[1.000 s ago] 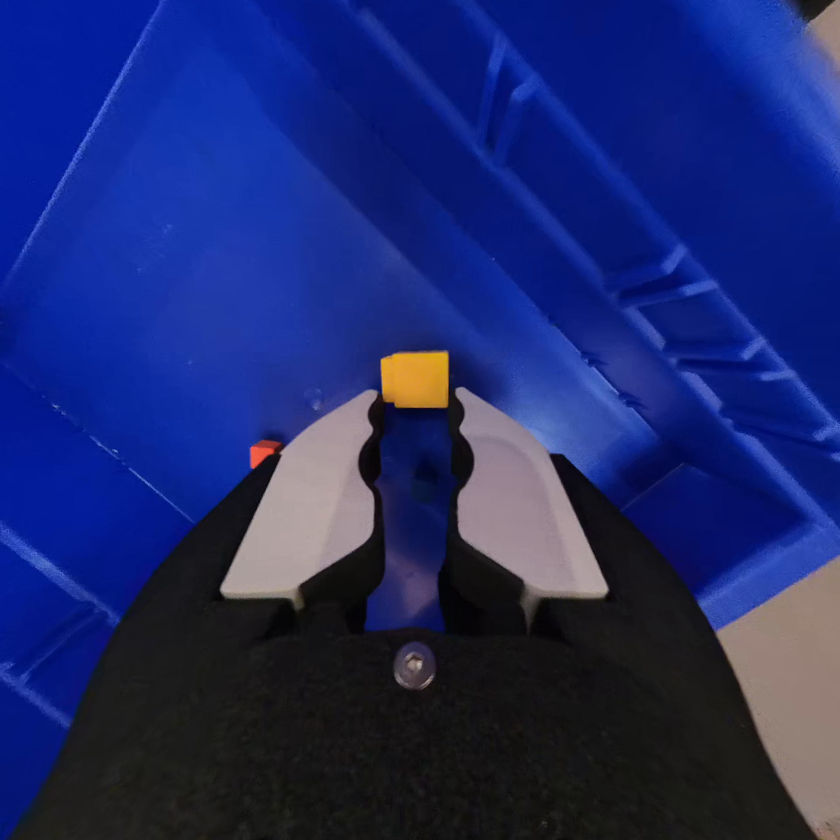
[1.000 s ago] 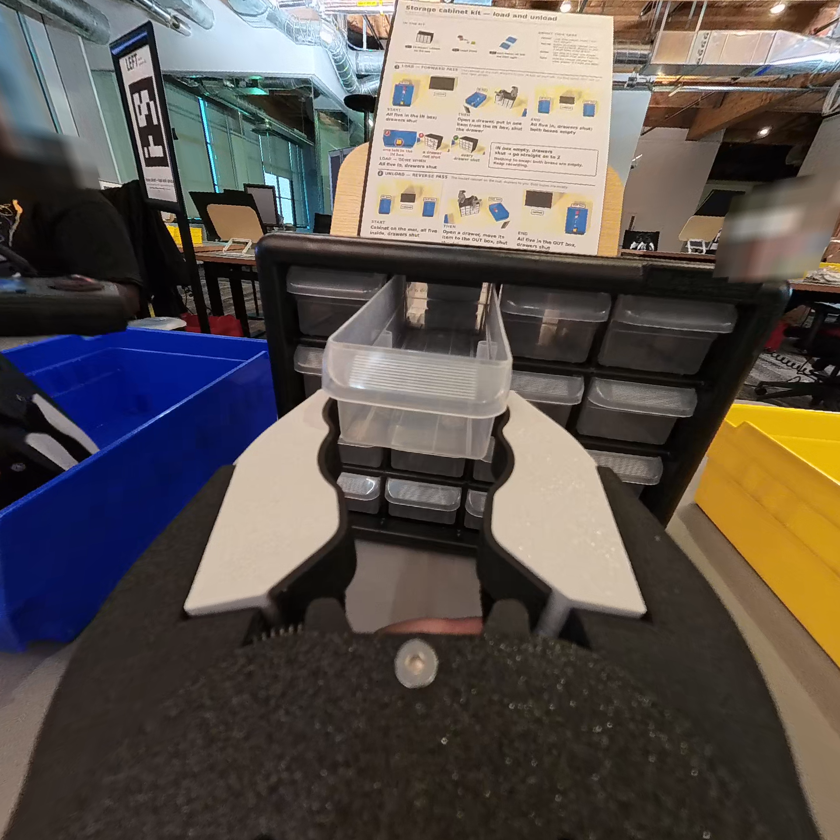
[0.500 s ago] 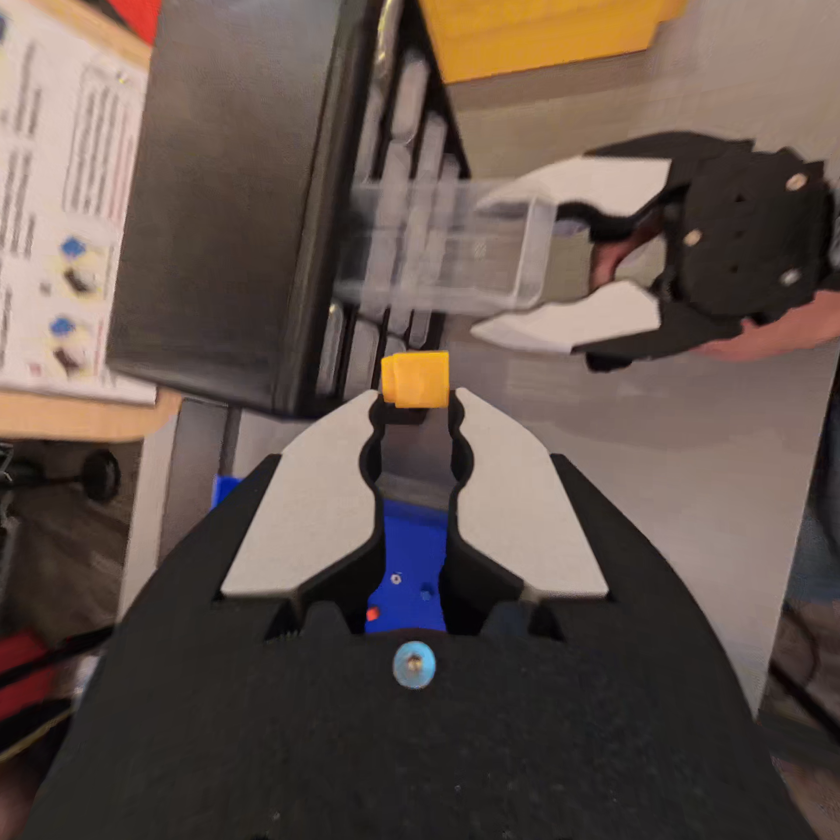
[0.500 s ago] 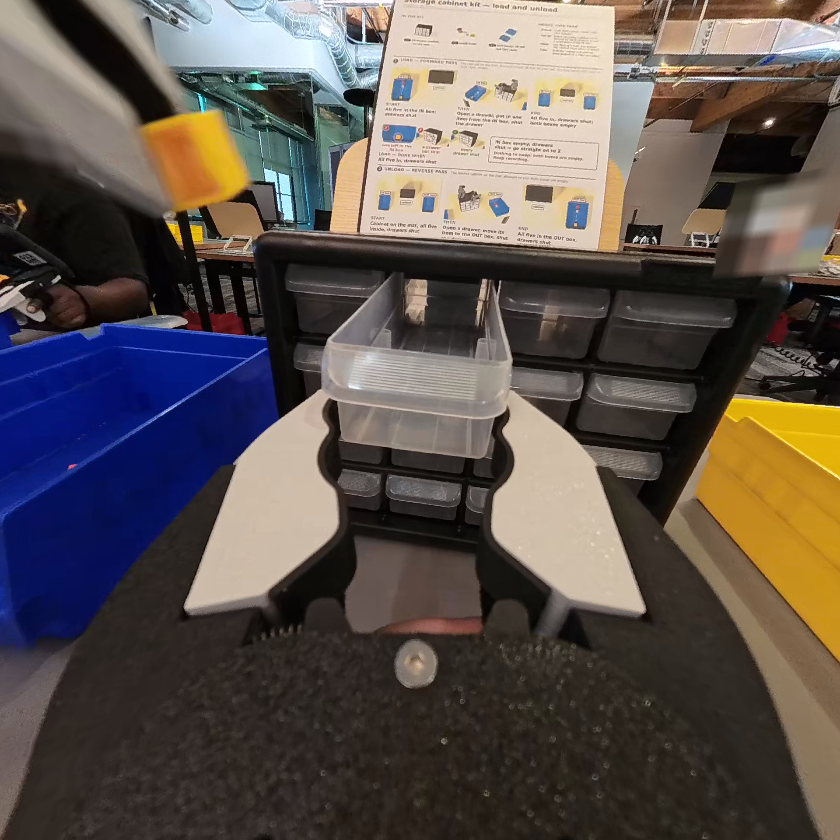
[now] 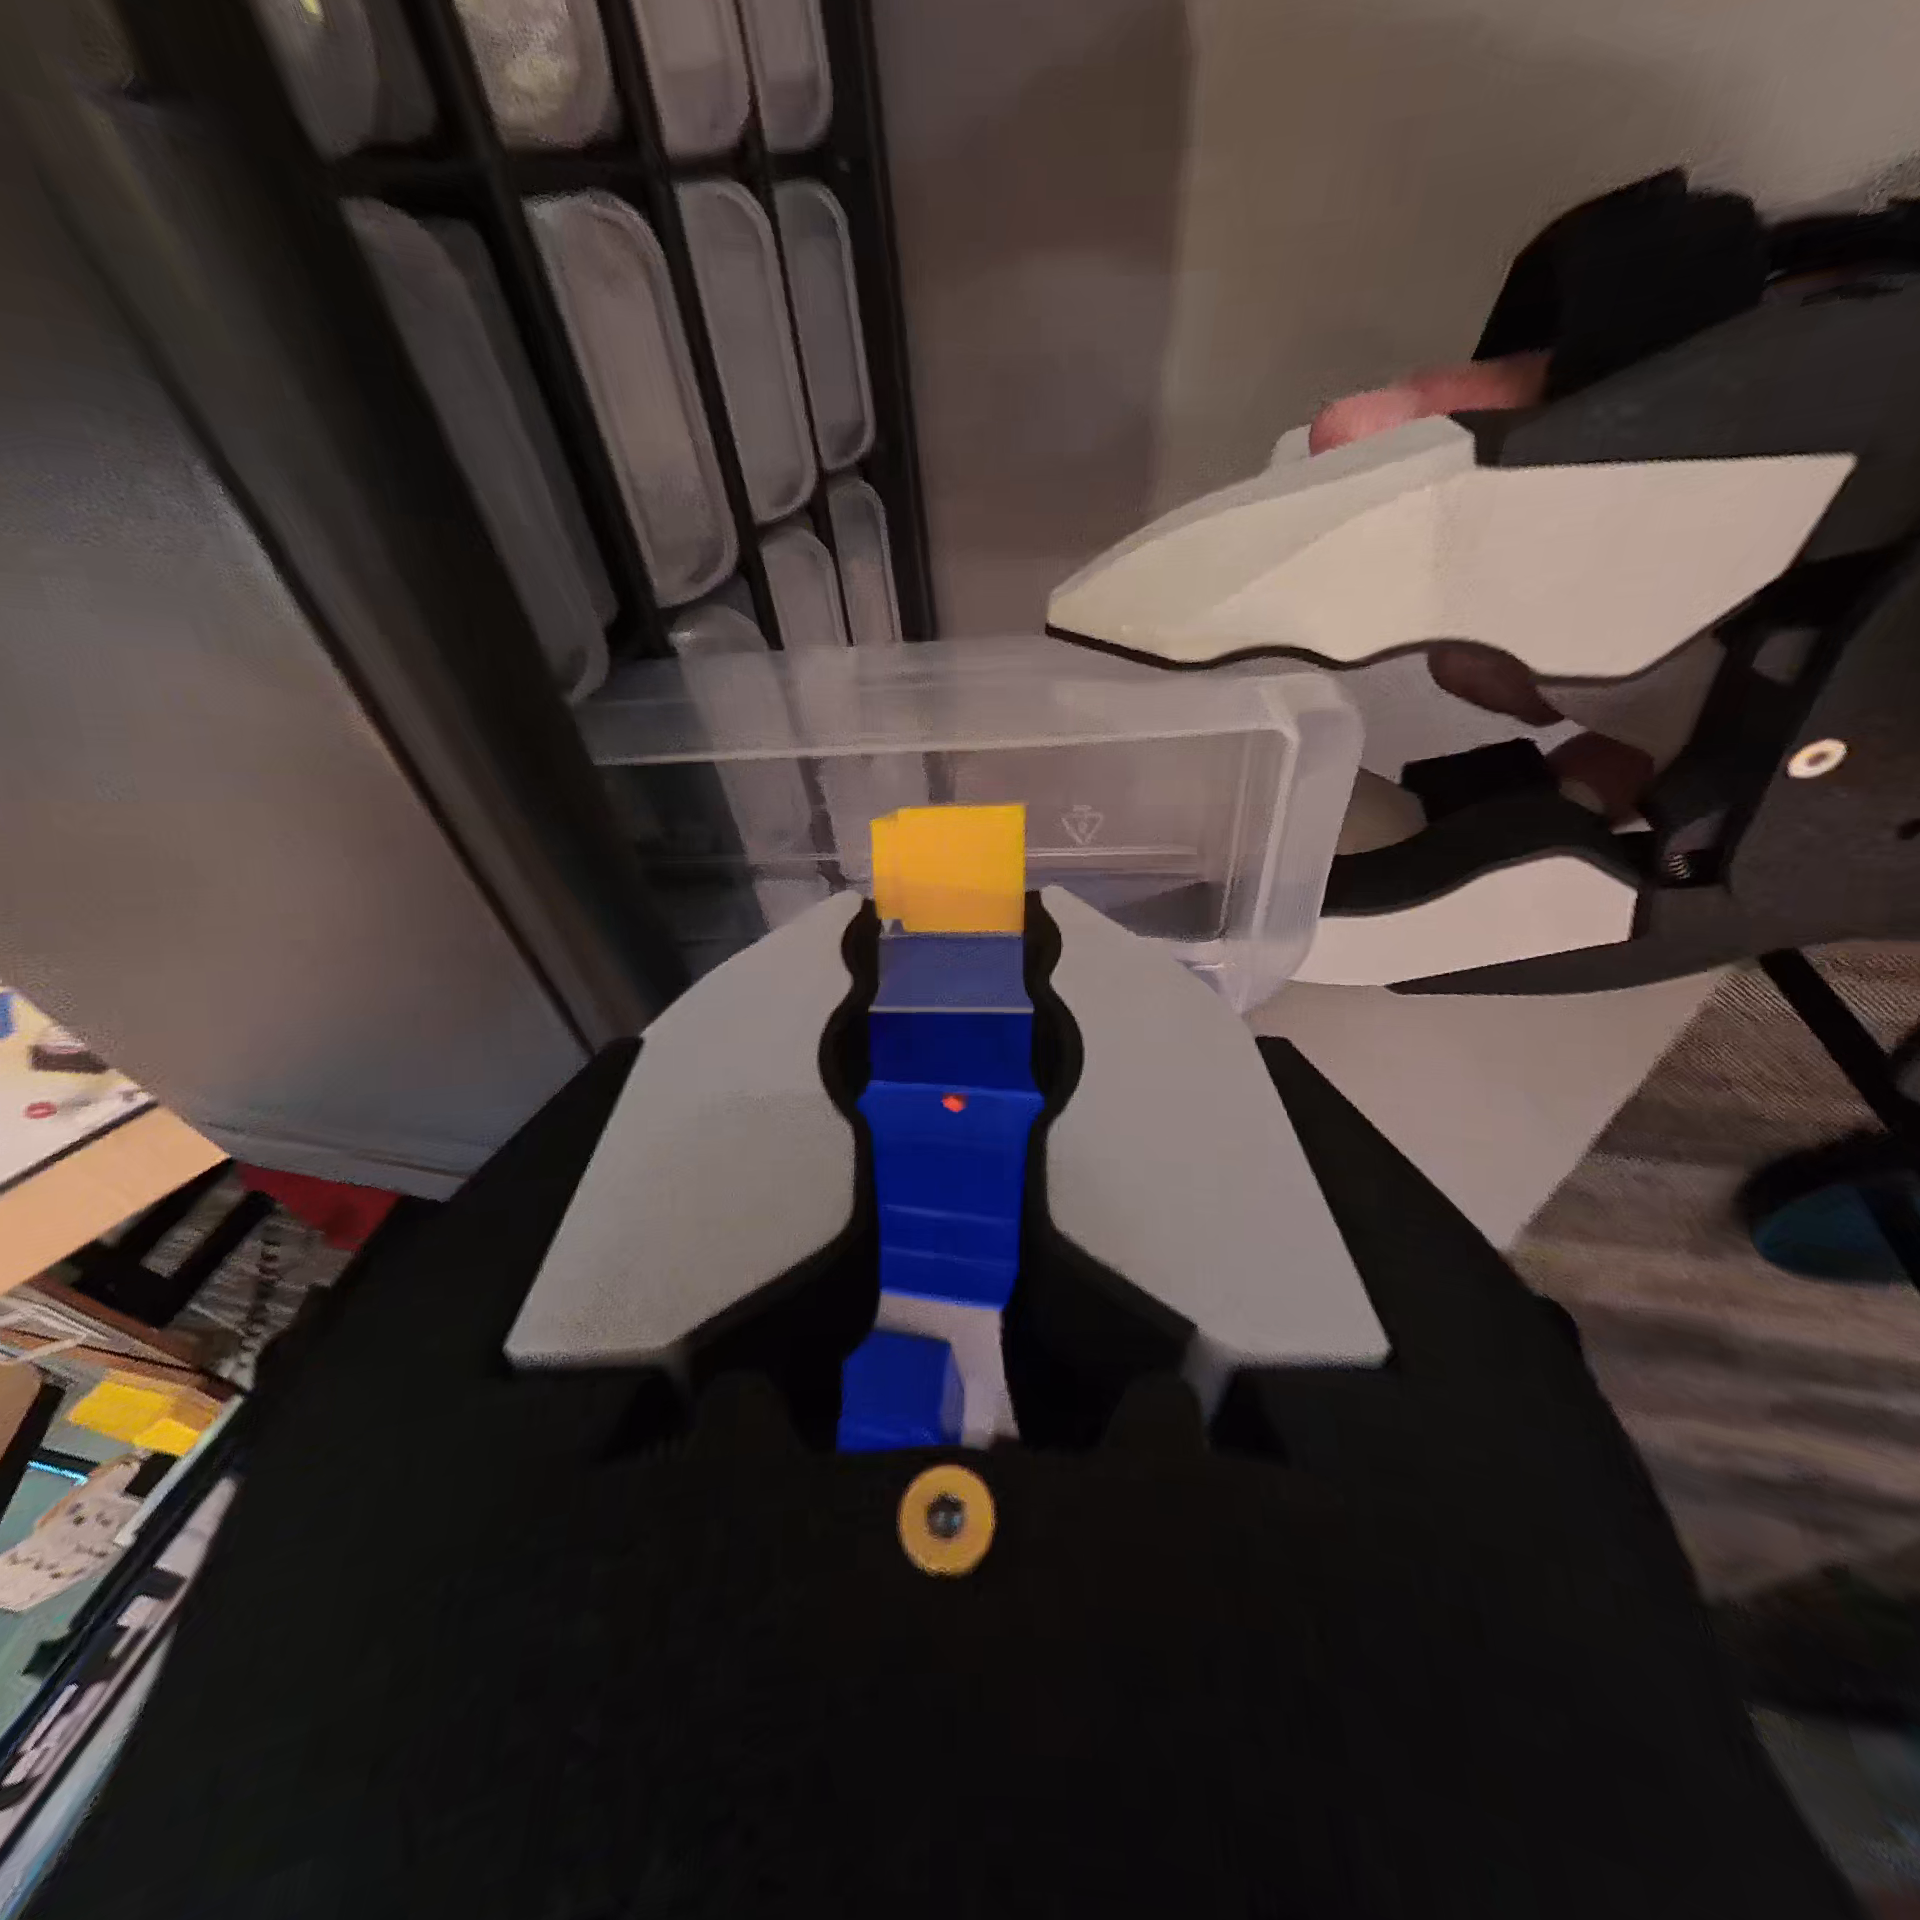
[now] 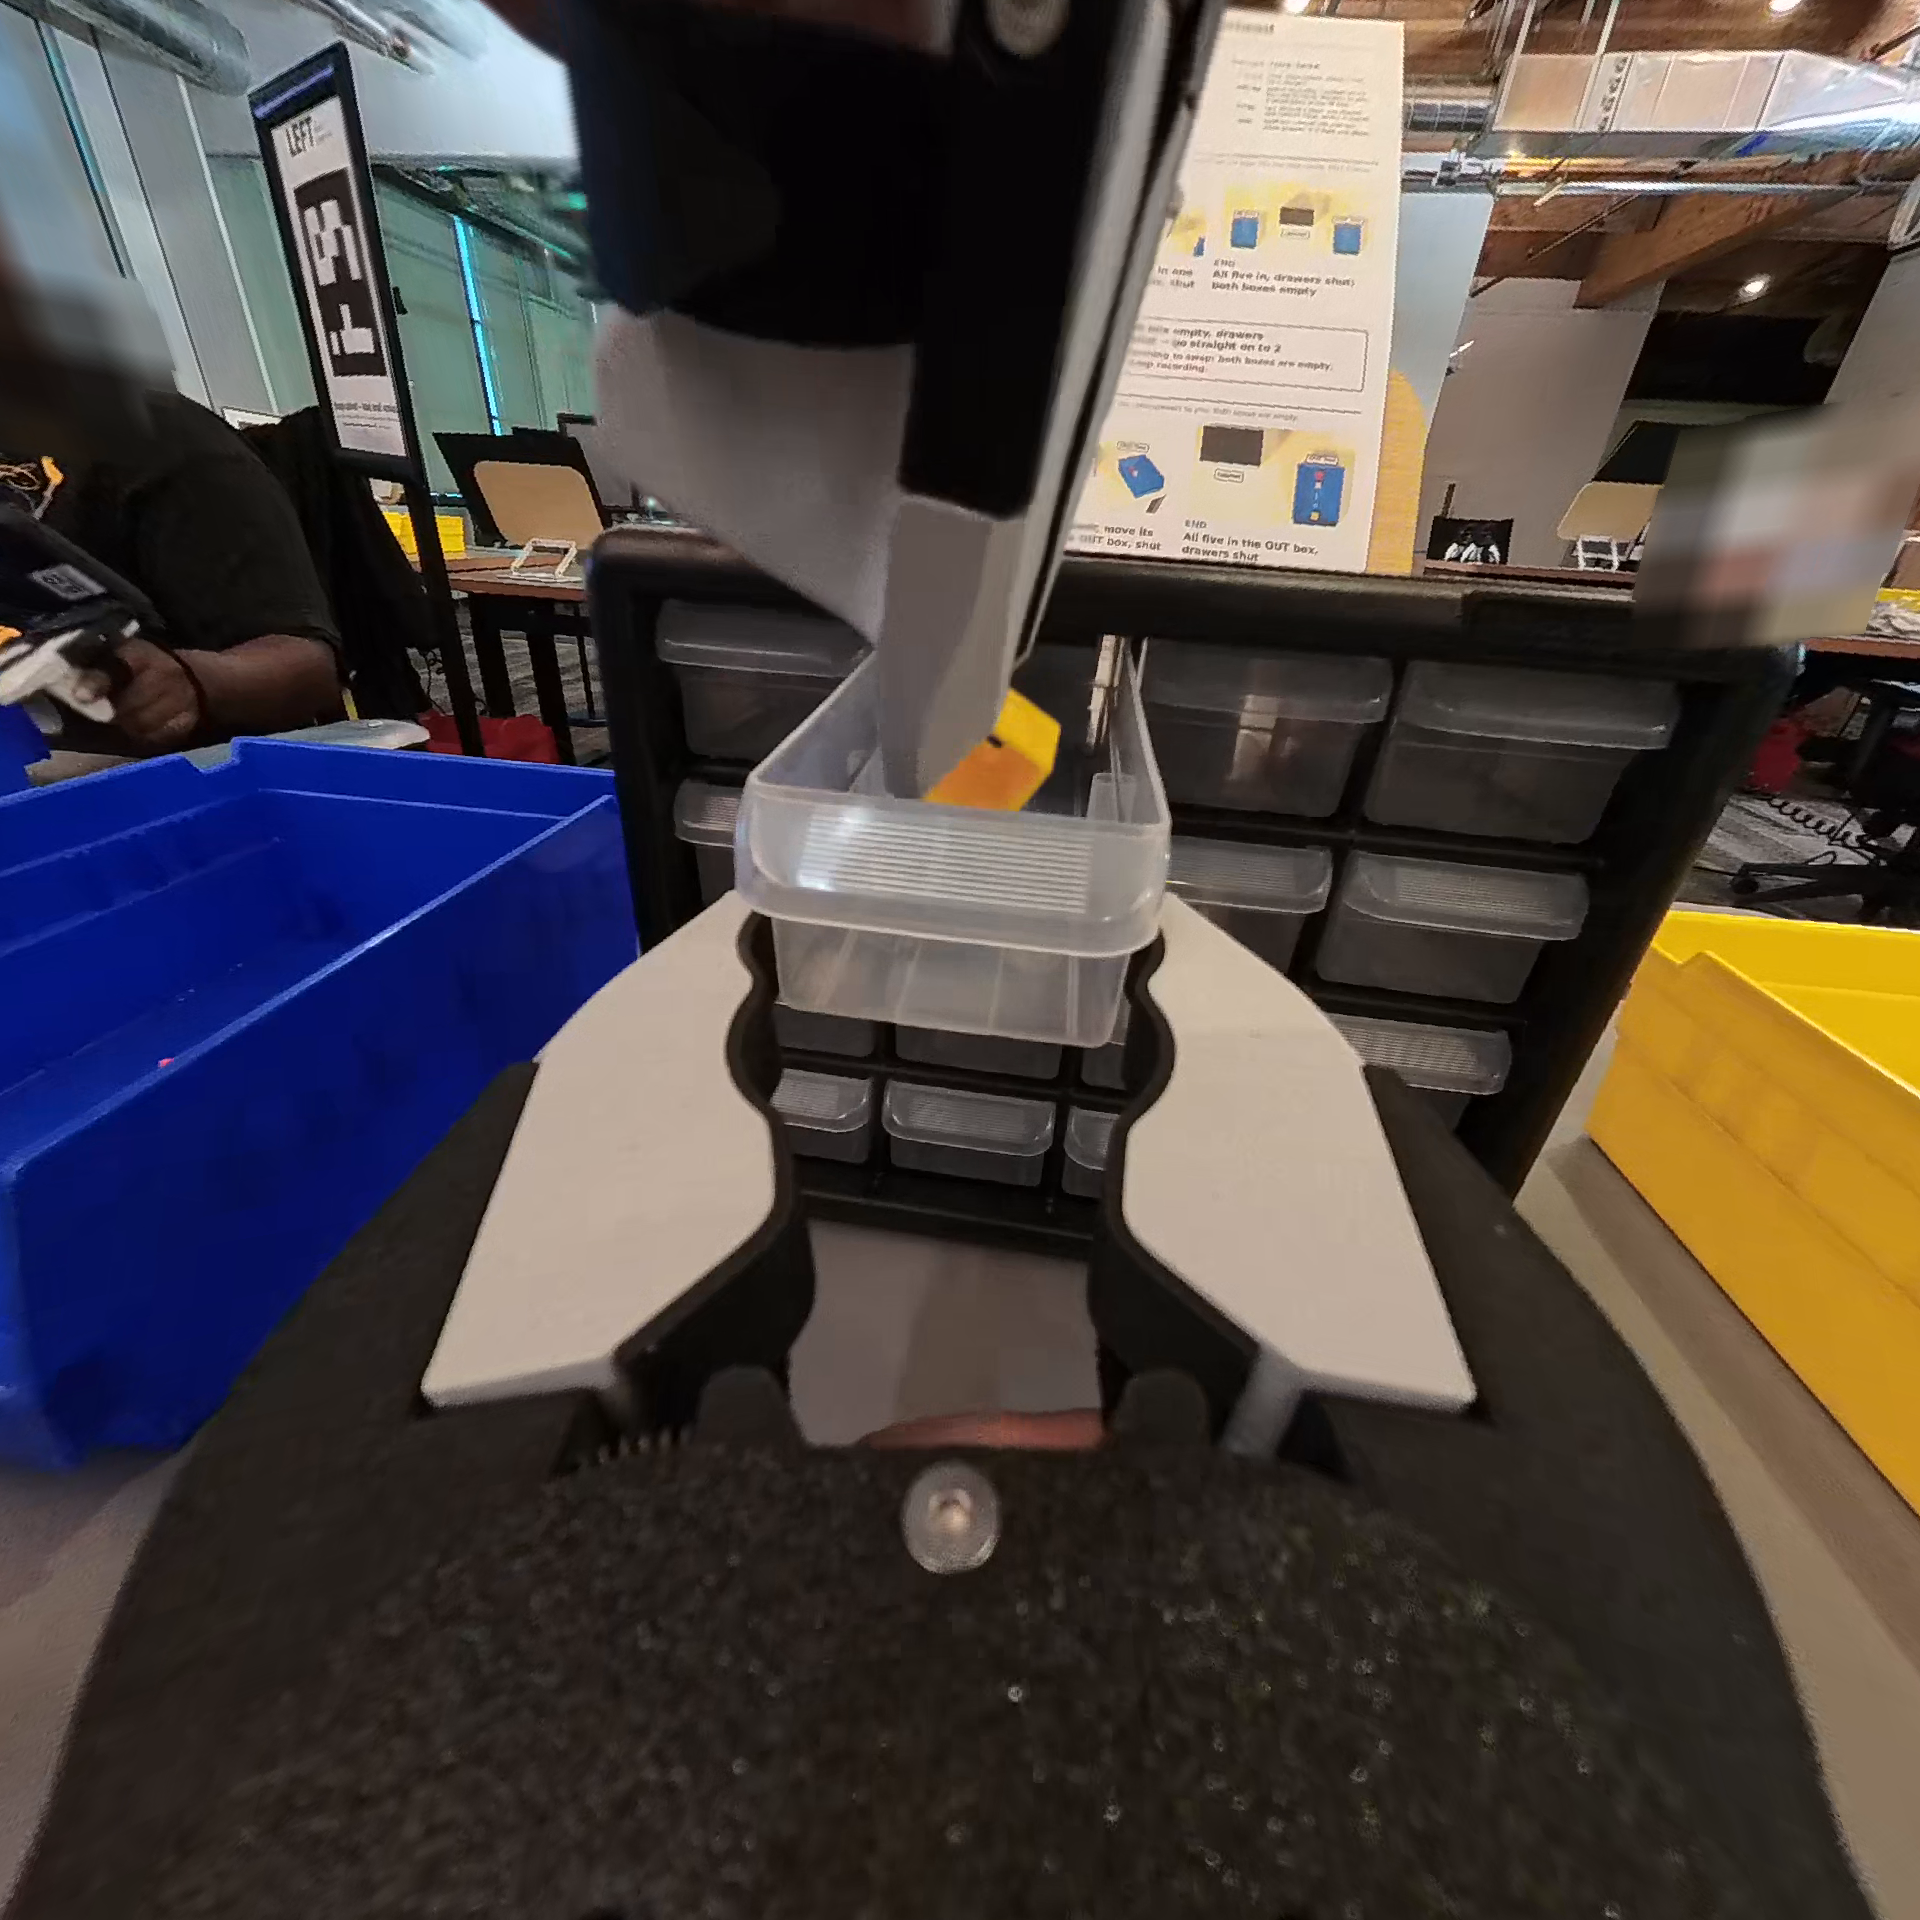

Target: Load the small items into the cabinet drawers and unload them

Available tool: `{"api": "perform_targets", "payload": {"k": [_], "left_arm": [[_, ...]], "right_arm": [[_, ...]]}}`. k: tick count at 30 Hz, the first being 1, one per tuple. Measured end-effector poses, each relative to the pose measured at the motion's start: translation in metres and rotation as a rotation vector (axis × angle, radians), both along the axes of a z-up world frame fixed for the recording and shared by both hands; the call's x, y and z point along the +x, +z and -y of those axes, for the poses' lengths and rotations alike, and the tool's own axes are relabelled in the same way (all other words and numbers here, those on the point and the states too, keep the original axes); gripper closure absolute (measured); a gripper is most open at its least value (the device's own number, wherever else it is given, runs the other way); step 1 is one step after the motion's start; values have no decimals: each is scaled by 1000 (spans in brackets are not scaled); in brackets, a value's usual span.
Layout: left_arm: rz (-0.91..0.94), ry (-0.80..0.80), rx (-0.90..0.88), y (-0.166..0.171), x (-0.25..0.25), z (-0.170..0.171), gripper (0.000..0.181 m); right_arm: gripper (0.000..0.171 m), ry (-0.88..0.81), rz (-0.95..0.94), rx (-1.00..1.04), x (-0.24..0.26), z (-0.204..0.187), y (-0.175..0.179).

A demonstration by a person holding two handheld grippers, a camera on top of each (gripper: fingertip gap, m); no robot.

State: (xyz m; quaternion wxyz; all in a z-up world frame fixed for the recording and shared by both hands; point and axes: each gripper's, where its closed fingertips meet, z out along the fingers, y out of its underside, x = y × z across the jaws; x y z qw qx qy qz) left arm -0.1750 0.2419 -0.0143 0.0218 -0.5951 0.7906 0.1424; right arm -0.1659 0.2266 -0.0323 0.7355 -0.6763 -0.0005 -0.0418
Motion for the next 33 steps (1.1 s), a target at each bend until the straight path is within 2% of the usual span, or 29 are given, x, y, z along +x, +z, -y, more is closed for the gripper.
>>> {"api": "perform_targets", "payload": {"k": [6,9,12,15,18,20,23,25,27,29,33], "left_arm": [[-161,44,-29,-9,2,0,155],[-234,35,13,-16,-6,-5,155],[-211,34,21,-19,-3,-5,154],[-181,52,11,-15,-3,-3,134],[-127,91,2,7,-9,-2,130],[8,112,-58,31,-7,8,131],[336,139,-47,76,-5,19,133],[582,190,13,101,-22,28,132],[810,269,75,112,-54,41,132],[987,403,143,101,-90,53,135],[1052,585,93,14,-127,99,136]], "right_arm": [[107,-2,10,1,0,0,0],[107,0,6,-1,0,0,-1],[107,-1,8,0,0,0,-1],[107,0,7,0,0,0,-1],[107,0,8,2,0,0,-1],[107,1,7,3,0,0,-1],[107,1,2,1,0,0,-1],[107,3,-4,0,1,0,-1],[107,2,0,-8,1,0,0],[107,2,15,-25,1,-2,1],[107,21,2,-44,4,-11,8]]}}
